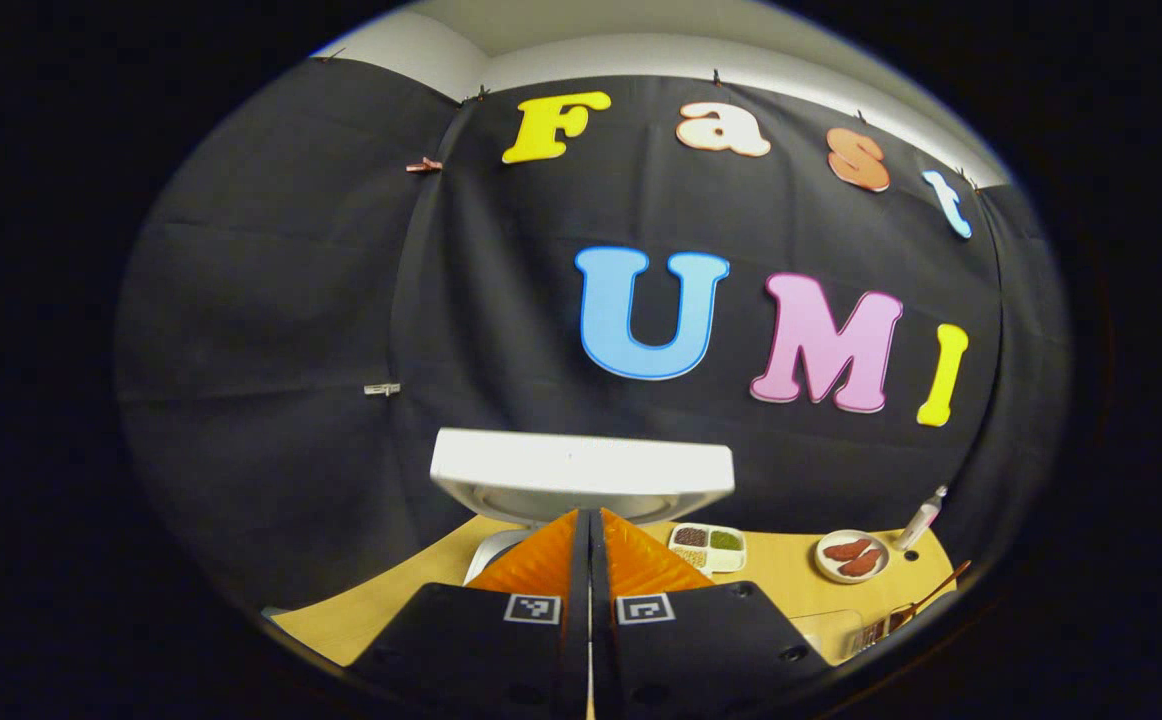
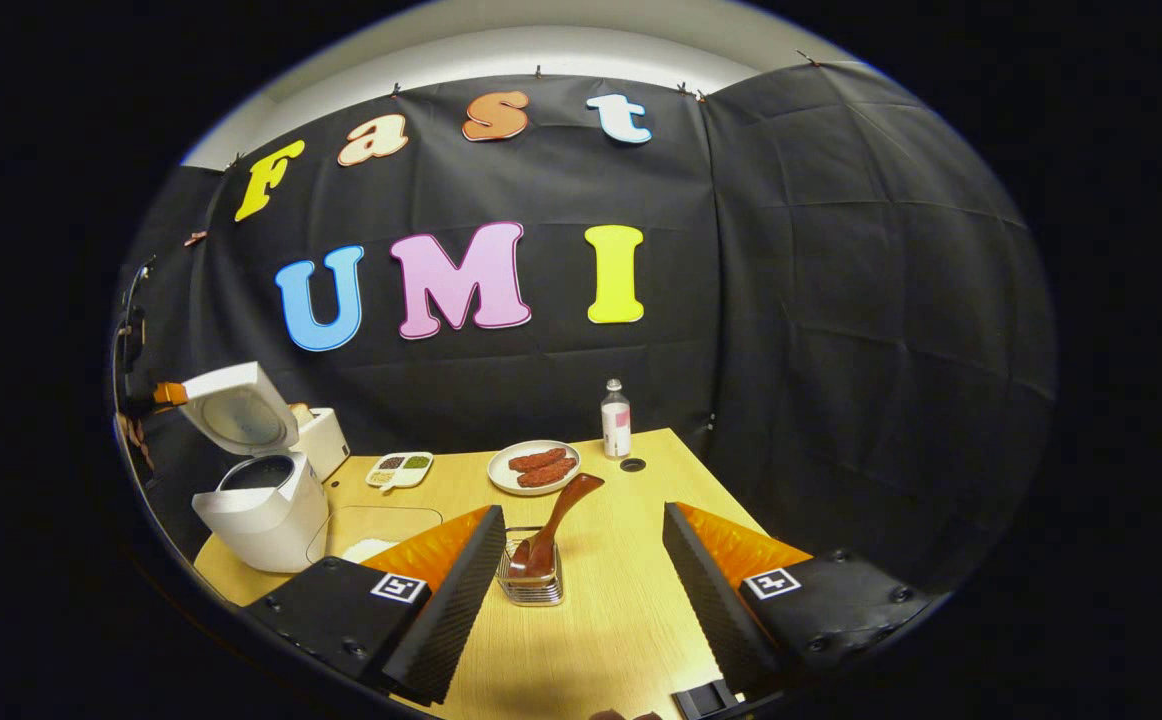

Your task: Close the left gripper, press the button to open the rice cooker; take a wooden spoon from the chopstick holder with the right hand, scoop a spoonful of rice and pour it into the rice cooker, then put the wooden spoon back into the chopstick holder.

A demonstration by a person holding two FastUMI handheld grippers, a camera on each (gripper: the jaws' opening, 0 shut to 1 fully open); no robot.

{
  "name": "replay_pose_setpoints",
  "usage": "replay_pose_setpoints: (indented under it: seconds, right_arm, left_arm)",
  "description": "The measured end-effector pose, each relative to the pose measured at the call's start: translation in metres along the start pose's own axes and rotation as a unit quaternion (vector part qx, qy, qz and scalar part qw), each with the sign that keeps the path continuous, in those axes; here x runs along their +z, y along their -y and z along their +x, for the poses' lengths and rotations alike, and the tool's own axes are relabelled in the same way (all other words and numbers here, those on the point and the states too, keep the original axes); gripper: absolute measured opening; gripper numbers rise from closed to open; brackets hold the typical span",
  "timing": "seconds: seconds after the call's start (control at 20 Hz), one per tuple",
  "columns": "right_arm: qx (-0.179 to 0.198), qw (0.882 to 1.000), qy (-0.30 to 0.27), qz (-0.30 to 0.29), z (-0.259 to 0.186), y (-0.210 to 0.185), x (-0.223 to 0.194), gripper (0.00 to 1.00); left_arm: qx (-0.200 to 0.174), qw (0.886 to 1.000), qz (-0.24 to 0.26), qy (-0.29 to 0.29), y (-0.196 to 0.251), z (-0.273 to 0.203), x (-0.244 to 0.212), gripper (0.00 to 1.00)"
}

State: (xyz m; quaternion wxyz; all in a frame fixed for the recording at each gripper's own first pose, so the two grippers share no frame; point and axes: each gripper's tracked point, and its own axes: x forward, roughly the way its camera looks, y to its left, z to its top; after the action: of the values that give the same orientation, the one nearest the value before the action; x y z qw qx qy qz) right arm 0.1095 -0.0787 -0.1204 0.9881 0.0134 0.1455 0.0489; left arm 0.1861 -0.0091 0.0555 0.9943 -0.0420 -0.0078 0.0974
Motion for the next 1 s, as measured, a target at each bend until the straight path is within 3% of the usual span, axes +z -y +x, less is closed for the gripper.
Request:
replay_pose_setpoints:
  seconds: [0.15,0.3,0.5,0.6,0.65,0.85,1.0]
  right_arm:
    - [0.014,1.000,0.000,0.000,0.010,-0.001,0.000,0.99]
    - [0.029,1.000,-0.004,0.006,0.022,-0.002,-0.003,0.99]
    - [0.047,0.999,-0.022,0.016,0.043,-0.004,-0.017,0.98]
    - [0.051,0.998,-0.034,0.025,0.056,-0.004,-0.025,0.98]
    - [0.051,0.997,-0.041,0.028,0.064,-0.004,-0.030,0.98]
    - [0.048,0.995,-0.068,0.055,0.099,-0.008,-0.047,0.98]
    - [0.053,0.992,-0.090,0.065,0.127,-0.013,-0.063,0.98]
  left_arm:
    - [-0.009,1.000,-0.021,-0.005,0.008,-0.036,-0.012,0.08]
    - [-0.004,1.000,-0.008,-0.018,0.008,-0.067,-0.042,0.08]
    - [-0.006,1.000,0.010,-0.029,0.018,-0.096,-0.074,0.22]
    - [-0.010,0.999,0.018,-0.031,0.027,-0.107,-0.085,0.34]
    - [-0.005,0.999,0.018,-0.032,0.029,-0.112,-0.088,0.50]
    - [-0.004,0.999,0.016,-0.044,0.045,-0.126,-0.103,0.95]
    - [-0.008,0.998,0.031,-0.058,0.055,-0.131,-0.110,0.98]
